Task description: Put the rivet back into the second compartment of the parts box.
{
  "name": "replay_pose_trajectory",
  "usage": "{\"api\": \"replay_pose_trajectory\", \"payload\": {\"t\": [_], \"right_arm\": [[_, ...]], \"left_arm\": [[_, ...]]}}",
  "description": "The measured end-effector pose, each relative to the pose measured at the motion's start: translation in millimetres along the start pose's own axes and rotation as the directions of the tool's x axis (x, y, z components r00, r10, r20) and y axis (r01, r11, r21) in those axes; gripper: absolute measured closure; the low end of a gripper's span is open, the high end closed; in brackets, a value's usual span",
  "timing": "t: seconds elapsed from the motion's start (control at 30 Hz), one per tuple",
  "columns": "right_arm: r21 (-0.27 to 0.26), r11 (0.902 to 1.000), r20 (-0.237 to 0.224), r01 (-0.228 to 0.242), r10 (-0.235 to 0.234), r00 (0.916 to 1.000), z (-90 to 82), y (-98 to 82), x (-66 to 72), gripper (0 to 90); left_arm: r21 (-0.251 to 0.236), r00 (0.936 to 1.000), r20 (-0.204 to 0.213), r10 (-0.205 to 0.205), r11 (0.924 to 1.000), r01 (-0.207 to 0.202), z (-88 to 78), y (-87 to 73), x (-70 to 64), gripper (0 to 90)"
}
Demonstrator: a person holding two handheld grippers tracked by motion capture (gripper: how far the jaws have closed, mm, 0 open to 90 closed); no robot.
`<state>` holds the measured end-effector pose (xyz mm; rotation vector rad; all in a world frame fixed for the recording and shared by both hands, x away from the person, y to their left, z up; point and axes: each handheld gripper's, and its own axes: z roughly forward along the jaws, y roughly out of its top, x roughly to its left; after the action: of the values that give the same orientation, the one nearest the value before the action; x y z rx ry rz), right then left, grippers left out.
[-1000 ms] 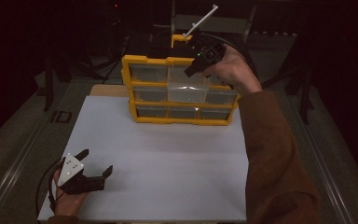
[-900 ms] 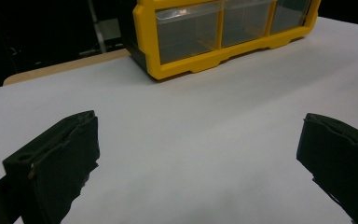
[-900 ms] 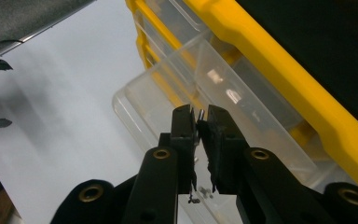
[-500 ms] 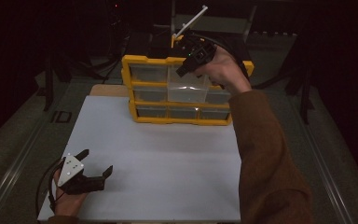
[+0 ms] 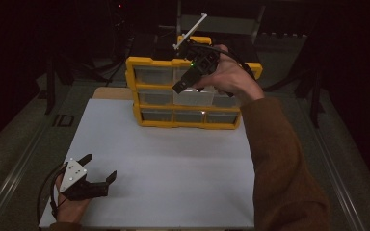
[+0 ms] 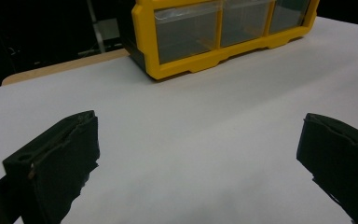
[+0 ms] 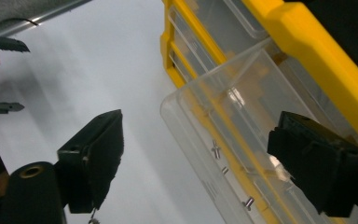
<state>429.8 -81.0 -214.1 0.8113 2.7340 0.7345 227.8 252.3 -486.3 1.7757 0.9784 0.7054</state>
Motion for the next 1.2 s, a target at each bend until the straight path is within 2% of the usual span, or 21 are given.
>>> {"api": "replay_pose_trajectory", "payload": {"t": [0.43, 1.2], "right_arm": [[0.012, 0.9998, -0.005, 0.018, -0.018, 0.9998, -2.7, -10.8, 3.5, 14.8], [0.011, 0.9961, -0.03, 0.088, -0.087, 0.9957, -8.9, -24.2, 22.7, 21.4]], "left_arm": [[-0.003, 1.0, -0.001, 0.004, 1.0, -0.004, -0.8, 0.0, 0.4, 0.0], [-0.015, 1.0, -0.007, 0.0, 0.9999, 0.0, -3.0, 0.3, 0.4, 0.0]]}}
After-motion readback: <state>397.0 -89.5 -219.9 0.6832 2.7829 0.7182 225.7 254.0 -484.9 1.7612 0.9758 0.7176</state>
